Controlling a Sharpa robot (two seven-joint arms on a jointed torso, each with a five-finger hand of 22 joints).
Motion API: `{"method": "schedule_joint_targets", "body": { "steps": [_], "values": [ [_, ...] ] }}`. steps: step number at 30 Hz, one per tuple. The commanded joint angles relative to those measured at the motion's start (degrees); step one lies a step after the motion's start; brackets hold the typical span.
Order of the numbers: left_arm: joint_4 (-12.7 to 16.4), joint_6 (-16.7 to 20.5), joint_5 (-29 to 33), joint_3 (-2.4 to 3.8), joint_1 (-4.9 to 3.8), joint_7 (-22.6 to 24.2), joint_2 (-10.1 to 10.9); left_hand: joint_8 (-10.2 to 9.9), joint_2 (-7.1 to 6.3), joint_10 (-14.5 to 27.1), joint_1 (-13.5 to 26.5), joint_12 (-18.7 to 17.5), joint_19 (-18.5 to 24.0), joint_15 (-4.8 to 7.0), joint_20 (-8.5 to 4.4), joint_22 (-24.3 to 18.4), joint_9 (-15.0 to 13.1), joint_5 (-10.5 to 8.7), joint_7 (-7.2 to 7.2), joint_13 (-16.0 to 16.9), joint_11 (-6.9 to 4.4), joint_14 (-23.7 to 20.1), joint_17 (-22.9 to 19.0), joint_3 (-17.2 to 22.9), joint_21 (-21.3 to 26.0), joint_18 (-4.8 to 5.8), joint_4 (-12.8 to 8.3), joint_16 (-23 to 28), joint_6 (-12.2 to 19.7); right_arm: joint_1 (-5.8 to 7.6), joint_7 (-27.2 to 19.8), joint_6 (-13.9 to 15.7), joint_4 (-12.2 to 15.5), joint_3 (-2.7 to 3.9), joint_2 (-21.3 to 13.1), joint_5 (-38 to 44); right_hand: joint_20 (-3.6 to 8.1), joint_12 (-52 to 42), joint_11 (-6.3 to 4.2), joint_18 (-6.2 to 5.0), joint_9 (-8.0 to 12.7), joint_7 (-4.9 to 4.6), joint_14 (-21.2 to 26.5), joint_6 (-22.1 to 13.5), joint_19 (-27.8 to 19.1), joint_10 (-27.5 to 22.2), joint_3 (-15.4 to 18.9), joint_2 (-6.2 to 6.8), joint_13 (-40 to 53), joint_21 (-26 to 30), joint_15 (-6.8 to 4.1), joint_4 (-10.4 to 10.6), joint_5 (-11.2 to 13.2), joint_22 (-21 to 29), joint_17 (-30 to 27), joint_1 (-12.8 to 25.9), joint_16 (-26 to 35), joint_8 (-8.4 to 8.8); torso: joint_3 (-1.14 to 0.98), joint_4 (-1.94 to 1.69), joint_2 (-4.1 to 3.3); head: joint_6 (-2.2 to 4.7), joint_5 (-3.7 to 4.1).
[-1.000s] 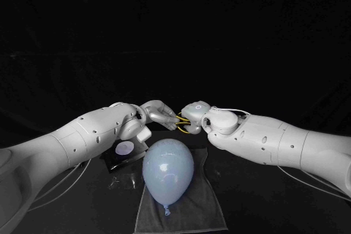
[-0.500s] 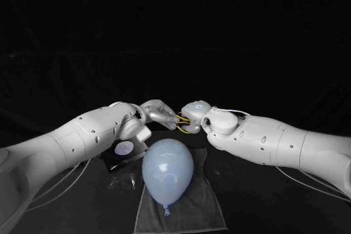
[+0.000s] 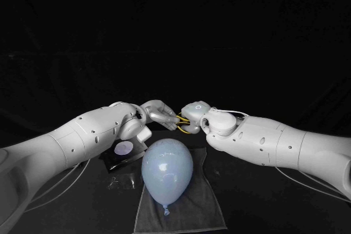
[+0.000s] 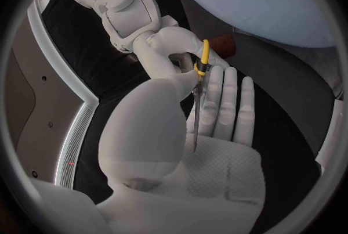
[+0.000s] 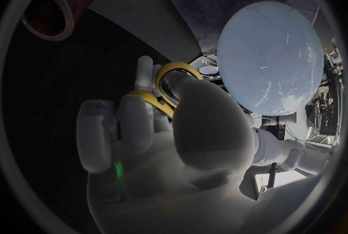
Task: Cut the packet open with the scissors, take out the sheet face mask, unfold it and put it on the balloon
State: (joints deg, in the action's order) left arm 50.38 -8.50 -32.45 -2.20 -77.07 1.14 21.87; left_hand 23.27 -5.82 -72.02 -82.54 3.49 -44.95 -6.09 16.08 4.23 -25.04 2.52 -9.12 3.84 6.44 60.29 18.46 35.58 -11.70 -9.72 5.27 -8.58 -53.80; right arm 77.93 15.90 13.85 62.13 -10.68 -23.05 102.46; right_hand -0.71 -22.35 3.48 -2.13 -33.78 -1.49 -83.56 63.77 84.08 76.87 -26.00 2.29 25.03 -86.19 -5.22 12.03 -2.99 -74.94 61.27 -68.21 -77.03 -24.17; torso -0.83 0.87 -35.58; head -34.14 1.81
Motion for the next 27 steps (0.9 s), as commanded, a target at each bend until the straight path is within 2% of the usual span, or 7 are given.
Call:
{"method": "schedule_joint_targets", "body": {
  "steps": [1,18,20,22,23,26,27],
  "values": [
    [1.5,-2.2,3.0,0.21,-0.38,3.6,-0.8,0.4,0.57,0.2,-0.1,0.2,0.1,0.06,-0.56,0.1,-0.1,0.25,-0.10,-0.1,0.01,-0.1,0.1,1.2,-0.2,-0.86,-1.8,0.4,-0.2,-0.15,0.9,-2.2,0.5,0.01,0.3,1.5,0.36,-4.7,-6.20,0.88,-0.2,0.09,-1.5,-0.5,3.0,8.7,0.1,-1.70,0.3,-0.1,-0.88,0.3,0.2,-11.1,0.1,-0.7,0.1,-0.44,-0.01,0.04,-0.03,-0.01,0.04],
    [0.6,2.7,7.6,0.18,-0.79,1.4,1.2,-7.3,-7.56,10.5,10.9,0.0,2.1,-2.90,0.63,-0.4,3.0,0.25,-4.21,-0.2,4.06,-6.6,-0.6,-9.8,1.9,1.63,5.5,3.8,8.8,-0.20,2.8,-0.6,1.9,0.02,-1.9,2.5,0.39,-5.2,-6.25,0.97,-0.9,0.16,-1.6,-0.7,3.2,8.5,0.1,-1.99,1.3,-0.4,-0.92,0.2,0.2,-11.4,0.6,-1.5,-0.1,-0.93,0.00,0.03,0.00,0.02,0.31],
    [0.5,2.9,8.8,0.18,-0.80,1.6,1.6,-8.3,-7.98,13.6,12.9,0.1,2.7,-3.52,0.61,-0.4,3.3,0.21,-4.72,-0.2,4.81,-8.2,-0.9,-14.2,2.4,2.20,8.3,4.5,10.3,-0.20,2.9,-0.9,1.9,0.02,-2.1,2.5,0.39,-5.2,-6.25,0.95,-0.9,0.16,-1.6,-0.7,3.2,8.4,0.1,-1.98,1.3,-0.4,-0.93,0.1,0.2,-11.4,0.6,-1.6,-0.1,-0.96,0.00,0.01,-0.03,0.09,0.29],
    [0.3,3.2,10.6,0.16,-0.81,2.0,2.1,-9.0,-4.09,16.7,10.8,0.3,3.7,-4.24,0.59,-0.4,3.4,0.39,-5.00,-0.1,5.38,-10.5,-1.5,-31.2,3.2,3.03,11.8,4.8,11.7,-0.20,3.0,-1.3,2.1,0.02,-2.4,2.5,0.40,-5.2,-6.25,0.96,-1.0,0.16,-1.6,-0.7,3.2,8.4,0.1,-1.98,1.3,-0.4,-0.93,0.1,0.2,-11.4,0.6,-1.6,-0.1,-0.96,0.00,0.01,-0.04,0.11,0.30],
    [0.3,3.4,11.3,0.16,-0.81,2.2,2.3,-9.4,-4.42,17.9,9.9,0.2,4.3,-4.58,0.61,-0.4,3.5,1.14,-5.37,-0.2,5.73,-11.5,-1.8,-39.8,3.5,3.28,11.4,4.9,12.5,-0.20,3.0,-1.5,2.1,0.02,-2.5,2.5,0.40,-5.2,-6.25,0.97,-1.0,0.16,-1.6,-0.8,3.2,8.4,0.1,-1.98,1.3,-0.4,-0.93,0.1,0.2,-11.4,0.6,-1.6,-0.1,-0.96,0.00,0.01,-0.04,0.11,0.30],
    [0.3,4.4,14.2,0.15,-0.82,2.9,3.2,-9.9,-9.66,19.9,11.4,0.1,7.4,-5.16,0.62,-0.7,3.6,0.89,-5.42,-0.2,6.27,-13.4,-2.4,-46.2,4.5,3.72,12.1,5.1,13.5,-0.20,3.1,-1.9,2.3,0.02,-2.9,2.6,0.40,-5.2,-6.25,0.97,-1.0,0.16,-1.6,-0.8,3.2,8.4,0.1,-1.97,1.3,-0.4,-0.93,0.1,0.2,-11.4,0.6,-1.6,-0.1,-0.98,0.04,0.03,-0.05,0.08,0.43],
    [0.3,4.8,15.0,0.15,-0.83,3.1,3.4,-9.9,-9.90,20.0,11.7,0.2,7.5,-5.18,0.62,-0.7,3.6,0.91,-5.57,-0.2,6.25,-13.5,-2.4,-46.5,4.5,3.74,12.1,5.0,13.6,-0.20,3.1,-2.1,2.3,0.02,-3.0,2.7,0.40,-5.2,-6.24,0.96,-1.0,0.17,-1.6,-0.8,3.2,8.4,0.1,-1.96,1.4,-0.4,-0.93,0.1,0.2,-11.4,0.6,-1.6,-0.1,-0.99,0.04,0.03,-0.05,0.08,0.43]
  ]
}}
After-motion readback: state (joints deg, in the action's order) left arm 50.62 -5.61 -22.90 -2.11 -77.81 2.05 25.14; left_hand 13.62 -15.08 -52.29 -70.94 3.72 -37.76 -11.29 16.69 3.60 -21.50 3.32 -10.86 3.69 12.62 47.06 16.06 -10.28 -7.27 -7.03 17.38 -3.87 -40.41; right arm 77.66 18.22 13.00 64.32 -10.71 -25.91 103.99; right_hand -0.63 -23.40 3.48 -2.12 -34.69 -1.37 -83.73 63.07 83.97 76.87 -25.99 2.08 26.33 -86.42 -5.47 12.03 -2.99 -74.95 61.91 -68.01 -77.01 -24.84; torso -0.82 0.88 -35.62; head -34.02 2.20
